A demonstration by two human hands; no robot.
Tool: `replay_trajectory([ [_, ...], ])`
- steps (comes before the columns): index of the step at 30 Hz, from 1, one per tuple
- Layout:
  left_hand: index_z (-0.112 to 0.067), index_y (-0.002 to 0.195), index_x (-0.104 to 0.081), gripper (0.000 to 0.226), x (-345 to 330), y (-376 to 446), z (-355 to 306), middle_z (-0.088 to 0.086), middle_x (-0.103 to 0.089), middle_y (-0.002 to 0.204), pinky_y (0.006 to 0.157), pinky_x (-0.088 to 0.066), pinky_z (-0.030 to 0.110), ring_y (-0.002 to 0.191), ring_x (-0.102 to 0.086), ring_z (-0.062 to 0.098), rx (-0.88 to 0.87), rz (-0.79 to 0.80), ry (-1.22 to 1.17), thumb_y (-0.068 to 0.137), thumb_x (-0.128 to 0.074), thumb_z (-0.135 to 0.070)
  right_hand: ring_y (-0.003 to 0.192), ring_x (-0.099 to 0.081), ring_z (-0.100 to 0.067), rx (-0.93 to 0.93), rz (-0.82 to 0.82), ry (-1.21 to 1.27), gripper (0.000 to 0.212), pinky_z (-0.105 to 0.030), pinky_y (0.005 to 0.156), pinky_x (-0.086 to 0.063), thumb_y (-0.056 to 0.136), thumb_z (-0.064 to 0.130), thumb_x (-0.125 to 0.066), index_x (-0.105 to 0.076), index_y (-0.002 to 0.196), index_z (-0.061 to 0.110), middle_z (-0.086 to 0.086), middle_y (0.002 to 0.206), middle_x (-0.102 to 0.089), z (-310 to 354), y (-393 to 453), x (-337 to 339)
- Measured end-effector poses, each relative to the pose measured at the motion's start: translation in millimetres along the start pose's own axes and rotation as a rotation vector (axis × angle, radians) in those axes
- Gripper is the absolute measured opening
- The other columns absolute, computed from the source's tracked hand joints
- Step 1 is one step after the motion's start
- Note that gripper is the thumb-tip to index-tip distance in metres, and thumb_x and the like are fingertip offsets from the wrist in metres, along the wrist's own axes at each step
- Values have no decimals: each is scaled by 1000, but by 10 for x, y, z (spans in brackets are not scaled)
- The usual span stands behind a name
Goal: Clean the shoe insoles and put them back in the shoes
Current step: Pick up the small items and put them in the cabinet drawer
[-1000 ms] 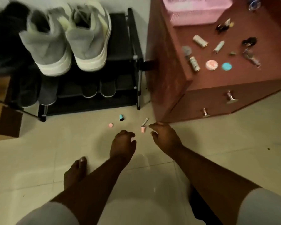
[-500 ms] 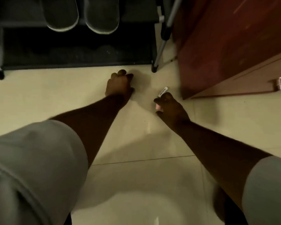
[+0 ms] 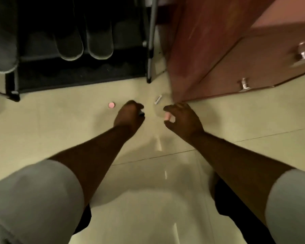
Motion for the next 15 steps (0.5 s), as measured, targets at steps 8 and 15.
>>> replay_trajectory([
  [8, -15, 110, -73, 23, 770, -984, -2045, 2, -67, 107, 86, -45, 25, 99, -60, 17, -332, -16, -138, 88, -71, -22, 88, -64, -21, -35, -84, 62, 34, -35, 79, -53, 75, 25, -62, -68, 105, 13, -4, 102, -64, -51, -1002, 1769],
  [15, -13, 123, -66, 39, 1658, -758, -3713, 8, -63, 123, 98, -46, 29, 111, -59, 21, -529, -245, -196, 85, -68, -7, 83, -63, -26, 35, -356, -21, 31, -29, 73, -51, 72, 11, -76, -68, 102, 5, -11, 95, -67, -383, -987, 3474],
])
Point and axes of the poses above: each hand's wrist, its own y-axis towards the middle knuckle, its own x-axis out of the back of the hand, z = x × y, the point moved 8 cm from there along y, towards the middle knuckle
